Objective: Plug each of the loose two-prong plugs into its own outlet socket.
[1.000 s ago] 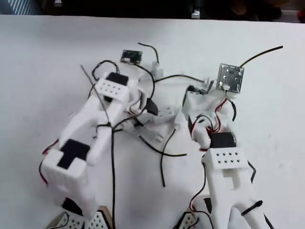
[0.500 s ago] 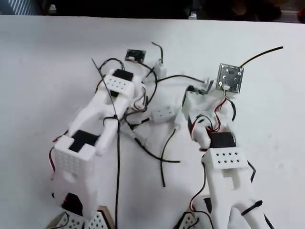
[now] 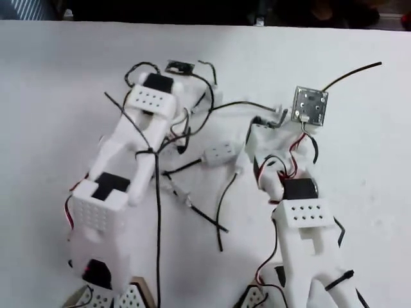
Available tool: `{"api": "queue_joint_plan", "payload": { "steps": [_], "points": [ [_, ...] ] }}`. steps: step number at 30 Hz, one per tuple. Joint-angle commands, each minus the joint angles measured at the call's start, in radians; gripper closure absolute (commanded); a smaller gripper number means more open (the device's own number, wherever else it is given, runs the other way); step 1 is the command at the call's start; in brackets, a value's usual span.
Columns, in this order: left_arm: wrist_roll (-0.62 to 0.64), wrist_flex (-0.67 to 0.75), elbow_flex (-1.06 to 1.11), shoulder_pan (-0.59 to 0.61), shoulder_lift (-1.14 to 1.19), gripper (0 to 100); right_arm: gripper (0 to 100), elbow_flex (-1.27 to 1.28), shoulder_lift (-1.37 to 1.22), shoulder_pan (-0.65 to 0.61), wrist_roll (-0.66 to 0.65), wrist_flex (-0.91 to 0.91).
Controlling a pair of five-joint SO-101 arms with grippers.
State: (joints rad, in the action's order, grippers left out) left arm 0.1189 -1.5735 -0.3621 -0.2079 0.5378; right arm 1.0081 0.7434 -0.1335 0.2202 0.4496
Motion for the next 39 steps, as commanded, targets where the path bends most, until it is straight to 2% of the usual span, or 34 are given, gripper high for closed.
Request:
{"api": "queue_joint_plan", "payload": {
  "steps": [1, 6, 10, 16, 20, 26, 29, 35, 39],
  "points": [
    [-0.069, -0.02, -0.057, 0.074, -0.013, 98, 98.1, -0.006, 0.018, 0.002, 0.0, -0.019],
    [-0.146, -0.084, -0.048, 0.124, -0.05, 98, 98.1, -0.006, 0.018, 0.001, 0.0, -0.019],
    [-0.184, -0.167, -0.009, 0.124, -0.17, 98, 98.1, -0.006, 0.018, 0.001, 0.0, -0.019],
    [-0.222, -0.169, 0.242, 0.136, -0.44, 98, 98.1, -0.006, 0.018, 0.001, 0.0, -0.019],
    [-0.222, -0.11, 0.466, 0.128, -0.611, 98, 98.1, -0.006, 0.018, 0.001, 0.0, -0.019],
    [-0.222, 0.13, 0.813, 0.077, -0.773, 98, 98.1, -0.005, 0.018, 0.001, 0.0, -0.019],
    [-0.256, 0.206, 0.925, 0.038, -0.829, 96, 98.1, -0.005, 0.018, 0.001, 0.0, -0.019],
    [-0.304, 0.219, 1.003, 0.022, -1.007, 79, 98.1, -0.005, 0.018, 0.001, 0.0, -0.019],
    [-0.33, 0.187, 1.03, 0.039, -1.168, 75, 98.1, -0.005, 0.018, 0.001, 0.0, -0.019]
  ]
}}
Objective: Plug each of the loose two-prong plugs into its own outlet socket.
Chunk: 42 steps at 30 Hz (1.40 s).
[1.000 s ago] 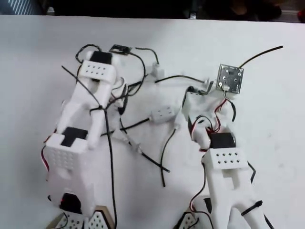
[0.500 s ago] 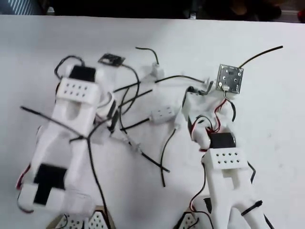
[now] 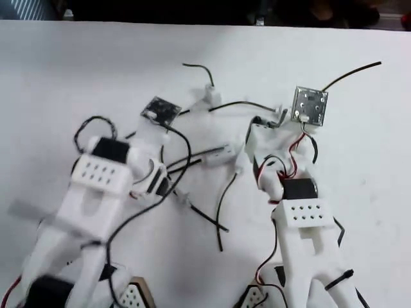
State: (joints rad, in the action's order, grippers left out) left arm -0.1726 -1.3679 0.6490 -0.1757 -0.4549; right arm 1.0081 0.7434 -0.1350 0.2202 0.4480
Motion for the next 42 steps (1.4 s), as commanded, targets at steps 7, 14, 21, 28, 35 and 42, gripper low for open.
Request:
{"api": "queue_joint_plan", "payload": {
  "steps": [7, 14, 21, 28, 35, 42],
  "points": [
    [-0.086, 0.011, 0.207, 0.002, -0.3, 74, 98.1, -0.005, 0.018, 0.002, 0.0, -0.018],
    [-0.086, 0.114, 0.351, -0.09, -0.3, 74, 98.1, -0.005, 0.018, 0.002, 0.0, -0.018],
    [-0.08, 0.15, 0.384, -0.17, -0.297, 74, 98.1, -0.005, 0.018, 0.002, 0.0, -0.018],
    [-0.086, 0.221, 0.376, -0.059, -0.093, 67, 98.1, -0.005, 0.018, 0.002, 0.0, -0.018],
    [-0.141, 0.235, 0.287, -0.022, 0.153, 67, 98.1, -0.005, 0.018, 0.002, 0.0, -0.018],
    [-0.143, 0.115, 0.123, 0.111, 0.122, 67, 98.1, -0.005, 0.018, 0.004, 0.0, -0.018]
  ]
}}
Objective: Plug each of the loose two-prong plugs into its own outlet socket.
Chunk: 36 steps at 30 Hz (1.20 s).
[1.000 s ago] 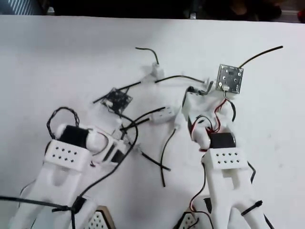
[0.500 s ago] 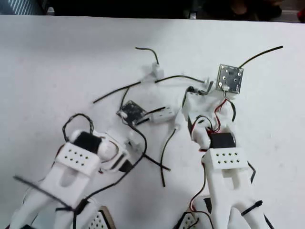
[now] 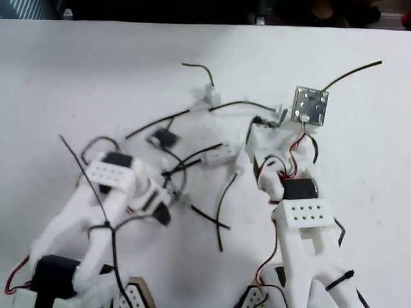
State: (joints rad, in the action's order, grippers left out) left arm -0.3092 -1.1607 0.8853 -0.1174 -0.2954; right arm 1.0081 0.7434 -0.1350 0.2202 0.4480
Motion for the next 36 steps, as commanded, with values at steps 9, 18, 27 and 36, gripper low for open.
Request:
{"api": "queue_joint_plan", "payload": {
  "steps": [9, 18, 27, 36],
  "points": [
    [0.078, -0.226, -0.074, -0.165, -0.243, 67, 98.1, -0.005, 0.018, 0.002, 0.0, -0.018],
    [0.095, 0.0, 0.055, -0.193, -0.093, 66, 98.1, -0.005, 0.018, 0.002, 0.0, -0.018],
    [-0.023, -0.058, -0.222, 0.061, 0.314, 67, 98.1, -0.005, 0.018, 0.002, 0.0, -0.018],
    [-0.158, -0.112, -0.354, 0.277, 0.325, 67, 98.1, -0.005, 0.018, 0.002, 0.0, -0.018]
  ]
}}
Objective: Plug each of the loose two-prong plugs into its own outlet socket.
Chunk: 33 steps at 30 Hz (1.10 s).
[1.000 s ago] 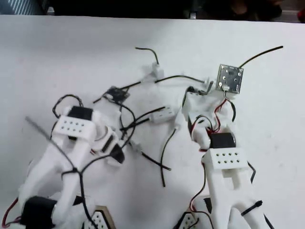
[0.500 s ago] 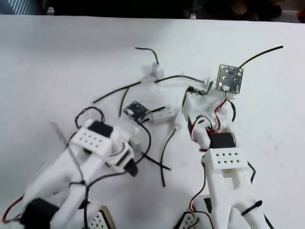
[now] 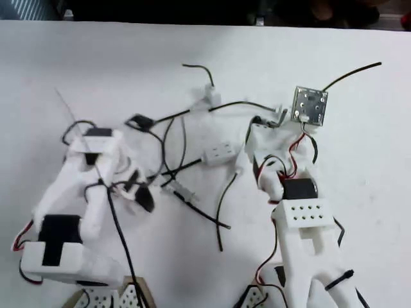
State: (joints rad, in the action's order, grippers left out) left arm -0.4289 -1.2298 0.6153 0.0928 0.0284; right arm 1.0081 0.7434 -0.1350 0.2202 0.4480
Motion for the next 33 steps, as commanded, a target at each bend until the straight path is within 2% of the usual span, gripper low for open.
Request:
{"api": "queue_joint_plan", "payload": {
  "steps": [1, 8, 16, 19, 24, 28, 33],
  "points": [
    [-0.043, -0.051, -0.101, 0.081, 0.001, 67, 98.1, -0.005, 0.018, 0.002, 0.0, -0.018],
    [-0.051, -0.172, -0.216, 0.102, -0.012, 67, 98.1, -0.005, 0.018, 0.002, 0.0, -0.018],
    [-0.072, -0.18, -0.124, -0.01, -0.182, 67, 98.1, -0.005, 0.018, 0.002, 0.0, -0.018],
    [-0.137, -0.101, -0.028, -0.039, -0.232, 66, 98.1, -0.005, 0.018, 0.002, 0.0, -0.018],
    [-0.23, 0.129, 0.132, -0.025, -0.24, 67, 98.1, -0.005, 0.018, 0.002, 0.0, -0.018],
    [-0.27, 0.192, 0.189, -0.024, -0.24, 67, 98.1, -0.005, 0.018, 0.002, 0.0, -0.018],
    [-0.235, 0.258, 0.226, -0.05, -0.24, 79, 98.1, -0.005, 0.018, 0.002, 0.0, -0.018]
  ]
}}
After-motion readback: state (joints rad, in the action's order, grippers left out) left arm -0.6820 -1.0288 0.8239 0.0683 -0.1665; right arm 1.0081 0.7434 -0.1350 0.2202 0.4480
